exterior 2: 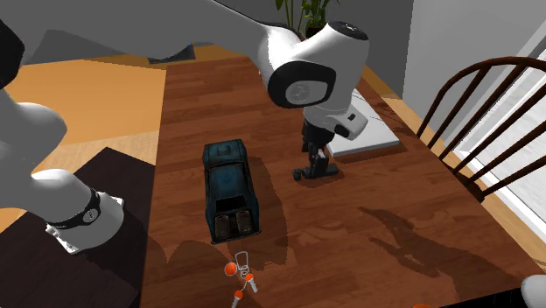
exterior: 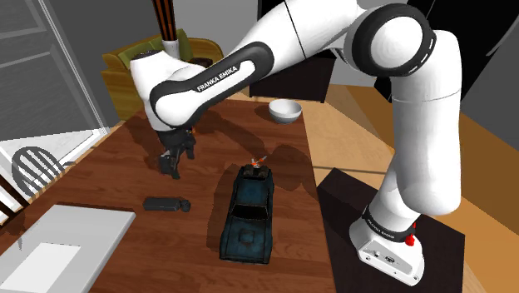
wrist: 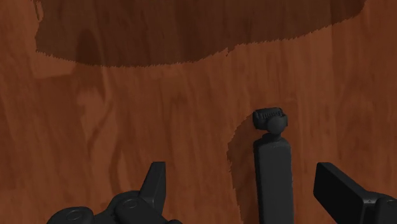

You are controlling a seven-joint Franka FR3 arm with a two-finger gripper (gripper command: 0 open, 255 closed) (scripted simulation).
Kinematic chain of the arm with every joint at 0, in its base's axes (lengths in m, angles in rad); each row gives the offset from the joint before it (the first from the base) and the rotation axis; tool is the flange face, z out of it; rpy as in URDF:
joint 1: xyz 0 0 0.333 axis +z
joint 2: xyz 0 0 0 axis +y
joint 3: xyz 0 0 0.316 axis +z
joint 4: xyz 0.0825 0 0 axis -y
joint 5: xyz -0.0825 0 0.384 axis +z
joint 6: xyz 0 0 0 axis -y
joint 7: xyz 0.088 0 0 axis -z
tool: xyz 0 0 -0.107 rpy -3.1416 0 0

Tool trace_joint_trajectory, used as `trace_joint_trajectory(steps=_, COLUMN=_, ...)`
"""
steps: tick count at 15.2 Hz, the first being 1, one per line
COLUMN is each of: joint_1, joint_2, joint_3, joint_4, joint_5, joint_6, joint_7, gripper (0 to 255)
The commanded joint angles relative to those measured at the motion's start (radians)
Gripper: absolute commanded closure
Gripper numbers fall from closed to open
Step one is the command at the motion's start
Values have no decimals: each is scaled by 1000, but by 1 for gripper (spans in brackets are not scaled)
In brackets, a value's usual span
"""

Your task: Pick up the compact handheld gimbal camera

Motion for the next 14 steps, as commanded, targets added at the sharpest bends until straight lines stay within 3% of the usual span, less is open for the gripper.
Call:
trace_joint_trajectory(steps=1, joint_1=32, joint_2=80, joint_3=0, joint_4=77, joint_5=-30, joint_6=-13, joint_7=1, gripper=0)
trace_joint_trajectory(steps=8, joint_1=146, joint_2=343, joint_3=-9, joint_4=355, joint_5=-105, joint_6=-73, joint_7=-25, gripper=0)
trace_joint_trajectory(steps=14, joint_1=150, joint_2=384, joint_3=-19, joint_4=343, joint_5=-116, joint_6=-20, joint_7=-19, gripper=0)
